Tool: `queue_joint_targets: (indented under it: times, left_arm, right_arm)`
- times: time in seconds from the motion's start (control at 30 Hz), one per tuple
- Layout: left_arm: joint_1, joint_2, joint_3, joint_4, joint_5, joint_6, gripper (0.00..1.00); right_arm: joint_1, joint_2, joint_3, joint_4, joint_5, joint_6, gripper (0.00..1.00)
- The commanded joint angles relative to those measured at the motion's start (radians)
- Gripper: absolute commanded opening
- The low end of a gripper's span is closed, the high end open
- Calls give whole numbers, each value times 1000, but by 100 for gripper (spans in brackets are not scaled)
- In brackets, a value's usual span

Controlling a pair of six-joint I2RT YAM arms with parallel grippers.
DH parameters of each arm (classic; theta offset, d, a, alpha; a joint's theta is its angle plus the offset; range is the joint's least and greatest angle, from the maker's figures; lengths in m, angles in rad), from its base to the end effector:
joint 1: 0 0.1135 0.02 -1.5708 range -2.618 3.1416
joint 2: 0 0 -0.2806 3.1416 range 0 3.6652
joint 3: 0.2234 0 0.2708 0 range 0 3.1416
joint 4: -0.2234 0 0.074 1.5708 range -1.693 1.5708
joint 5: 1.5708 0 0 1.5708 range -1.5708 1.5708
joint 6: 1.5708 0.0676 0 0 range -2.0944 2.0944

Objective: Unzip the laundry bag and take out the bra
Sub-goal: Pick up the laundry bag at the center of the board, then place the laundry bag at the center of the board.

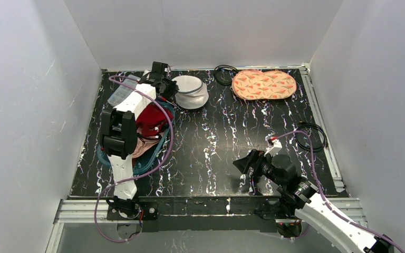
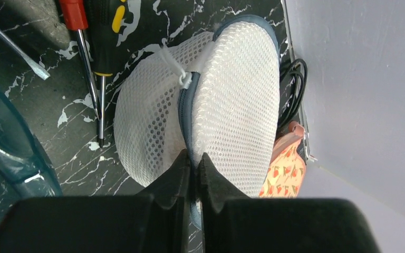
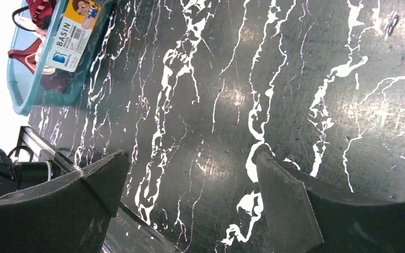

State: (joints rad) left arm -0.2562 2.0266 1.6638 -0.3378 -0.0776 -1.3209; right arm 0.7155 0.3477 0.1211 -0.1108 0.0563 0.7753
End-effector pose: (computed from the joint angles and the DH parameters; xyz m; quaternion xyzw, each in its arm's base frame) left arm 0.5041 -0.1266 0.2367 -0.4740 0.7725 -0.2740 0.3218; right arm 0.1236 0.1024 0.1614 0.0407 0.8146 0.3752 0.4404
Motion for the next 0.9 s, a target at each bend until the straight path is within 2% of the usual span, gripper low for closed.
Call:
queue_joint_targets:
  times: [0.0, 0.17, 0.3, 0.43, 0.6, 0.73, 0.87]
  left_arm:
    - [1, -141, -43, 18, 58, 47, 0]
    - [-33, -324, -136, 56, 208, 116, 0]
    - [-116, -554, -296, 32, 203, 156, 0]
    - [-256, -806, -511, 33, 112, 137, 0]
    - [-451, -1079, -774, 55, -68, 49, 0]
    - [-563, -1195, -927, 126, -184, 5, 0]
    - [-678, -1185, -1031, 242, -259, -9, 0]
  right_arm:
    - [0, -27, 100, -34, 28, -35, 98]
    - [-1, -13, 255, -155, 90, -104, 99]
    - [-1, 80, 419, -263, 126, -163, 99]
    - [0, 130, 494, -297, 98, -136, 99]
    - [-1, 56, 443, -217, 33, -17, 99]
    - [0, 15, 390, -177, -9, 64, 99]
    - [-1, -13, 327, -153, -72, 136, 99]
